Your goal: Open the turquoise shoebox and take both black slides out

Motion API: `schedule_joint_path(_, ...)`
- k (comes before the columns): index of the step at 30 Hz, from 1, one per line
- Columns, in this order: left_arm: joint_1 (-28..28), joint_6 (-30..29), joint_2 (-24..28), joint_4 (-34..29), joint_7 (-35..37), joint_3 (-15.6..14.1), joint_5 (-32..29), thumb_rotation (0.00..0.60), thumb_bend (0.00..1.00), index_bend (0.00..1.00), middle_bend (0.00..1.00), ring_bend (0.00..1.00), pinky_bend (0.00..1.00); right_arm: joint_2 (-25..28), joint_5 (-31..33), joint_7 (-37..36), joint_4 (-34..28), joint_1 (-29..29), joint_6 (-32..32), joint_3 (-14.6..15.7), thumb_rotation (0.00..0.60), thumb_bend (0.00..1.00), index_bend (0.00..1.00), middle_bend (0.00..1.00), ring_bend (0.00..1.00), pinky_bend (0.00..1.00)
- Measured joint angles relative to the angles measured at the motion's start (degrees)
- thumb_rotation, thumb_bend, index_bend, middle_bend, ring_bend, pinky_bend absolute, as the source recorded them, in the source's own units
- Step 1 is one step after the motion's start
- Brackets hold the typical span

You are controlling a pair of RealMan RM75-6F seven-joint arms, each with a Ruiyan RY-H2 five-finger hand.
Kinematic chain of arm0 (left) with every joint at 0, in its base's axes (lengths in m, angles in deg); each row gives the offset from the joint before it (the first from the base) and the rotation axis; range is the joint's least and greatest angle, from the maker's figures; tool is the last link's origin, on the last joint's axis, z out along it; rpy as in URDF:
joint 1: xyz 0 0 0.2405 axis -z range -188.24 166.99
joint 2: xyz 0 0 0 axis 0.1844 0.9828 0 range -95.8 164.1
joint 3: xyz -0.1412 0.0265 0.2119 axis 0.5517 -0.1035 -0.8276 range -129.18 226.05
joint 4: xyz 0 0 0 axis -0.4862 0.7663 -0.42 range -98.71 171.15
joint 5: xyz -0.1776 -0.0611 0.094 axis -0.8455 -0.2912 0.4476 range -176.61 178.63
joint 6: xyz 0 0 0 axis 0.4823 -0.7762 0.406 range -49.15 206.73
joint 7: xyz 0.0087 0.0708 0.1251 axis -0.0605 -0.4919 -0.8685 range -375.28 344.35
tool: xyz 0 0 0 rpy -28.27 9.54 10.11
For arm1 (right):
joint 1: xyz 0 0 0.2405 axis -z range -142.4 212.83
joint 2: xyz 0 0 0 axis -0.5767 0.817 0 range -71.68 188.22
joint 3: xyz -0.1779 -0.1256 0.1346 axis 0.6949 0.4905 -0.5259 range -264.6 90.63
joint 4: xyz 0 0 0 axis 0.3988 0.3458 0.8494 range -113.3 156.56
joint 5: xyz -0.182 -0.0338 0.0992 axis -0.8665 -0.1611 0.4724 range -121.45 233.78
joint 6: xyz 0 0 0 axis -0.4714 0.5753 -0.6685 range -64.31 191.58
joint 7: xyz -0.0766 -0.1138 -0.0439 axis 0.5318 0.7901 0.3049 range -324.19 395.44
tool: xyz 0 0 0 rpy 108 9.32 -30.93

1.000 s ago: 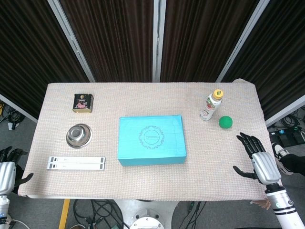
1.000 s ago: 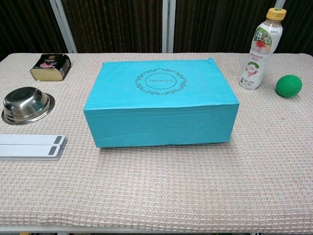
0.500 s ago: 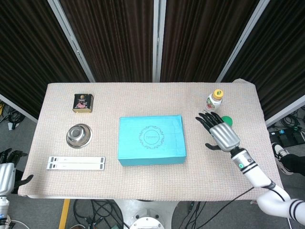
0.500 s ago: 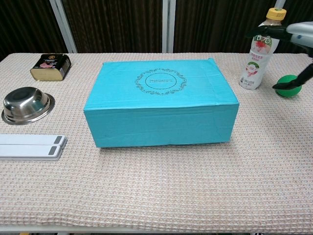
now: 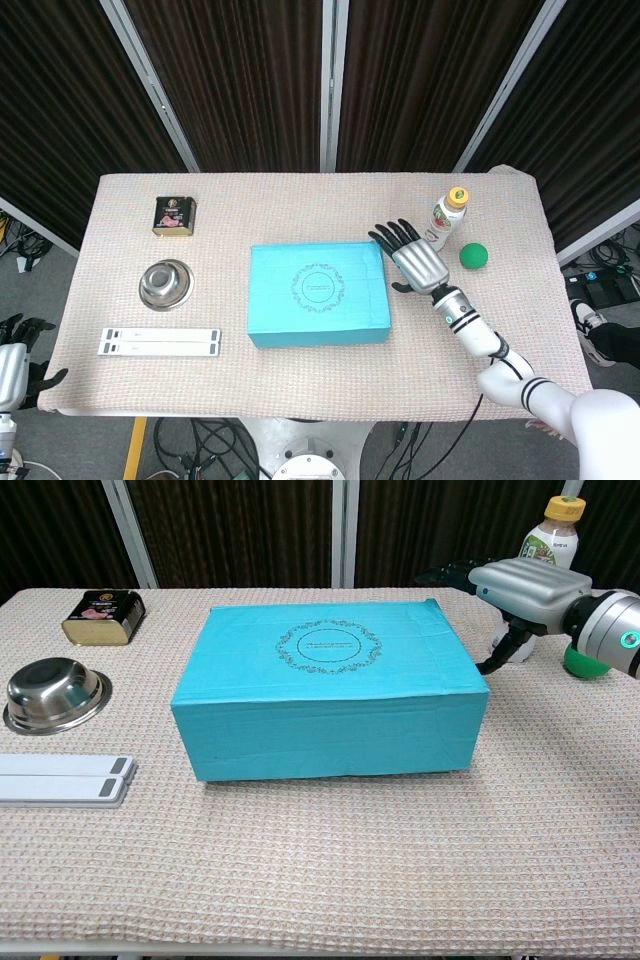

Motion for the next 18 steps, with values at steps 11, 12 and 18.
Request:
schedule_joint_path(11, 0.1, 0.9, 0.0, 0.5, 0.7, -0.2, -0.3, 0.600, 0.02, 0.31, 0.24, 0.11, 0.13, -8.4, -6.0, -9.1, 17.2, -2.4, -11.0, 5.3, 0.600, 0.48, 0.38, 0.27, 0.00, 0.00)
schedule_joint_path(12, 0.1, 1.0, -0.1, 0.5, 0.7, -0.2, -0.3, 0.600, 0.02, 0.31, 0.24, 0.11, 0.13, -8.7, -6.5, -9.7, 18.2, -2.4, -11.9, 5.9, 0.600, 0.53, 0.42, 0.30, 0.01, 0.00)
schedule_joint_path(18, 0.4, 1.3, 0.0, 0.2, 0.5, -0.1, -0.2, 0.600, 0.02, 0.31, 0.24, 0.11, 0.13, -9.6, -6.4, -16.8, 20.4, -2.5, -12.7, 7.0, 0.600, 0.61, 0.45, 0.39, 0.03, 0.00)
